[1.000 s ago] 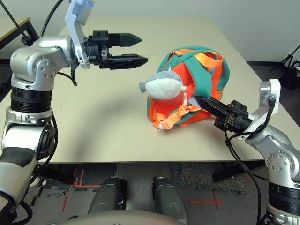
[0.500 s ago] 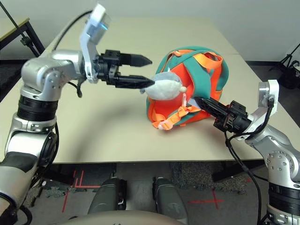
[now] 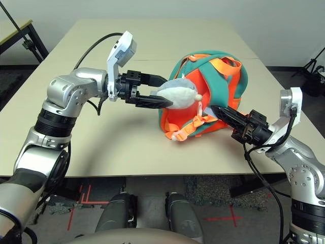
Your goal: Put the pencil case into the backpack and zip it.
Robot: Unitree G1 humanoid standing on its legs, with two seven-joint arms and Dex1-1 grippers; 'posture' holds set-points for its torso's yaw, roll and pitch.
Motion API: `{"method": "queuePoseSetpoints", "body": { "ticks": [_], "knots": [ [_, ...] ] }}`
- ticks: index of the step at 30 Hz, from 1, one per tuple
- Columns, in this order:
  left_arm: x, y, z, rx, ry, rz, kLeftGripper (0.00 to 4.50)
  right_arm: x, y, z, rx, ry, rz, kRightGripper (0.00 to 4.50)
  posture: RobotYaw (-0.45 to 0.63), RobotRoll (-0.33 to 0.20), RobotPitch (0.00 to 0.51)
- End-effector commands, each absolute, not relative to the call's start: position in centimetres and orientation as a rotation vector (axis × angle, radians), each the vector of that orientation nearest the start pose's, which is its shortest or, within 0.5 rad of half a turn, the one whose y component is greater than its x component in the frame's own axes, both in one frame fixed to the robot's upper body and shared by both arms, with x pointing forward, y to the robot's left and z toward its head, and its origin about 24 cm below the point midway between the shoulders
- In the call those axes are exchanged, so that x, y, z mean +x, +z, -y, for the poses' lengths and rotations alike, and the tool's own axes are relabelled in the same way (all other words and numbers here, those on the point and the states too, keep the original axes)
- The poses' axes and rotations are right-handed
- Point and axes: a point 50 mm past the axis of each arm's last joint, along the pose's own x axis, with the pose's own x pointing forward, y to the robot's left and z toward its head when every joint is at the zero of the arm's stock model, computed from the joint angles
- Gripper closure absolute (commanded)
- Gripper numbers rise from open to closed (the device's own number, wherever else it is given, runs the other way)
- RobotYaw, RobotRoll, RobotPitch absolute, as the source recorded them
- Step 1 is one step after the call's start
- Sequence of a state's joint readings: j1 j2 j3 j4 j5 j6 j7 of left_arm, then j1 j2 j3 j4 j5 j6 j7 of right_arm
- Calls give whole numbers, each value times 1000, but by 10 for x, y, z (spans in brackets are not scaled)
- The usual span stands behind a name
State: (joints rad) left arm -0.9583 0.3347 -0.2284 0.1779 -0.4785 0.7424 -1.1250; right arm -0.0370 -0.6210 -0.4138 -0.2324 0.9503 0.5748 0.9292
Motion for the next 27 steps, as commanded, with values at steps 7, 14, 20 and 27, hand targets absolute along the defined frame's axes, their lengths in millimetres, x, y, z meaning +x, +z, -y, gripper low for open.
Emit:
{"method": "queuePoseSetpoints", "body": {
  "ticks": [7,14,20,27],
  "knots": [
    [324,223,-64,80,-1520,-147,3622,224,157,256,301,877,66,4500,3,0,63],
    [319,249,-79,48,-1505,-81,4345,224,155,255,304,877,57,4500,10,0,64],
    [316,255,-102,89,-1452,-105,4345,226,153,255,306,881,50,4500,24,0,65],
    [317,253,-132,138,-1360,-174,4345,227,153,255,305,886,45,4500,33,0,64]
  ]
}}
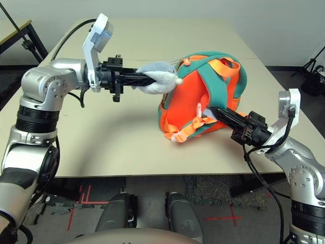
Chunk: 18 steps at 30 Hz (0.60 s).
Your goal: Put the pencil case into the backpack and zip it.
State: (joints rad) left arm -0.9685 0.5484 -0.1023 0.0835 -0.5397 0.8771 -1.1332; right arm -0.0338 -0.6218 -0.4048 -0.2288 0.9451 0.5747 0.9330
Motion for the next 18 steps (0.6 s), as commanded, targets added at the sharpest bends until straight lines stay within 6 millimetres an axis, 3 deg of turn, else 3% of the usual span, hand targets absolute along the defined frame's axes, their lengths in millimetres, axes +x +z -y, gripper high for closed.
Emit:
{"method": "queuePoseSetpoints", "body": {
  "ticks": [1,7,14,18],
  "knots": [
    [317,251,-137,144,-1342,-187,4345,227,153,255,305,887,44,4500,33,0,64],
    [316,243,-155,167,-1289,-258,4345,228,152,255,306,890,42,4500,41,0,64],
    [313,202,-160,179,-1264,-441,4345,230,152,254,302,895,41,4500,42,0,63],
    [314,192,-159,170,-1257,-469,4345,230,153,254,301,896,41,4500,41,0,63]
  ]
}}
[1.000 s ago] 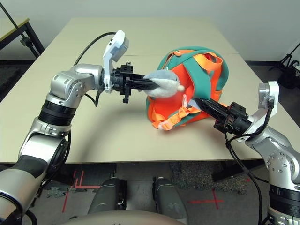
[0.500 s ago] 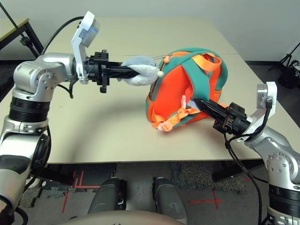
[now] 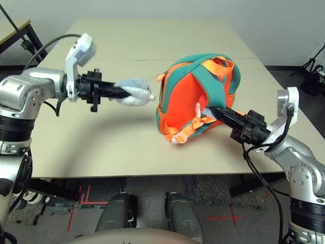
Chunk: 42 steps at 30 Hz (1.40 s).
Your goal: Put the pencil case into the backpack and zip it.
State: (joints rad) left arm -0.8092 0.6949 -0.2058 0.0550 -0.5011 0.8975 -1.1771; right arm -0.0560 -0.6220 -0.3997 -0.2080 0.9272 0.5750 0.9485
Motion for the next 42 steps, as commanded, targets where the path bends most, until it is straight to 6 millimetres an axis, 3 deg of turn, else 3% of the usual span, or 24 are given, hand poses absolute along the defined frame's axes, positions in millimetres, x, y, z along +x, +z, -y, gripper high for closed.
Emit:
{"method": "queuePoseSetpoints", "body": {
  "ticks": [1,10,17,18,21,22,27,28,32,34,37,42],
  "knots": [
    [314,188,-158,170,-1254,-481,4345,231,153,254,301,896,40,4500,40,0,62],
    [320,151,-161,120,-1199,-581,4345,231,151,252,297,904,30,4500,39,0,64],
    [323,157,-164,109,-1174,-533,4345,231,151,252,284,907,17,4500,43,0,61],
    [323,159,-164,105,-1168,-520,3610,231,151,253,280,907,12,4500,43,0,61],
    [324,167,-170,113,-1140,-496,2631,228,149,254,228,925,-38,4500,50,0,58],
    [322,168,-174,132,-1130,-503,2210,226,150,255,201,932,-60,3935,51,0,58],
    [313,176,-192,158,-1093,-534,196,218,163,267,83,965,-144,2023,59,0,63],
    [312,178,-196,162,-1083,-535,0,216,167,270,68,981,-167,1681,59,0,63],
    [310,187,-212,167,-1011,-528,0,210,179,289,-19,979,-264,126,69,0,67],
    [309,190,-218,160,-982,-521,0,208,185,298,-34,969,-289,52,73,0,69],
    [312,191,-235,162,-852,-457,0,208,192,329,-80,856,-322,52,89,0,73],
    [322,182,-251,107,-592,-320,0,225,176,365,-95,579,-290,52,105,0,78]
  ]
}}
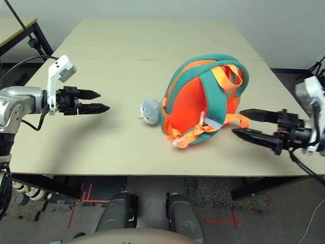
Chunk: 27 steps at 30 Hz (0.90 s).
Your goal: Put the pencil case into the backpack and zip it.
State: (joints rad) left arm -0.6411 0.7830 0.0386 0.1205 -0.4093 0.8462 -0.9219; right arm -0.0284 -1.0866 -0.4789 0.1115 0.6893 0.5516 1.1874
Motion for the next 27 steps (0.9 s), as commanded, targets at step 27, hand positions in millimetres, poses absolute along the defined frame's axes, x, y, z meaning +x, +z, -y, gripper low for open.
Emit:
{"method": "queuePoseSetpoints", "body": {
  "ticks": [27],
  "knots": [
    [314,100,-312,43,259,46,0,282,83,379,22,-291,37,52,125,0,84]
  ]
}}
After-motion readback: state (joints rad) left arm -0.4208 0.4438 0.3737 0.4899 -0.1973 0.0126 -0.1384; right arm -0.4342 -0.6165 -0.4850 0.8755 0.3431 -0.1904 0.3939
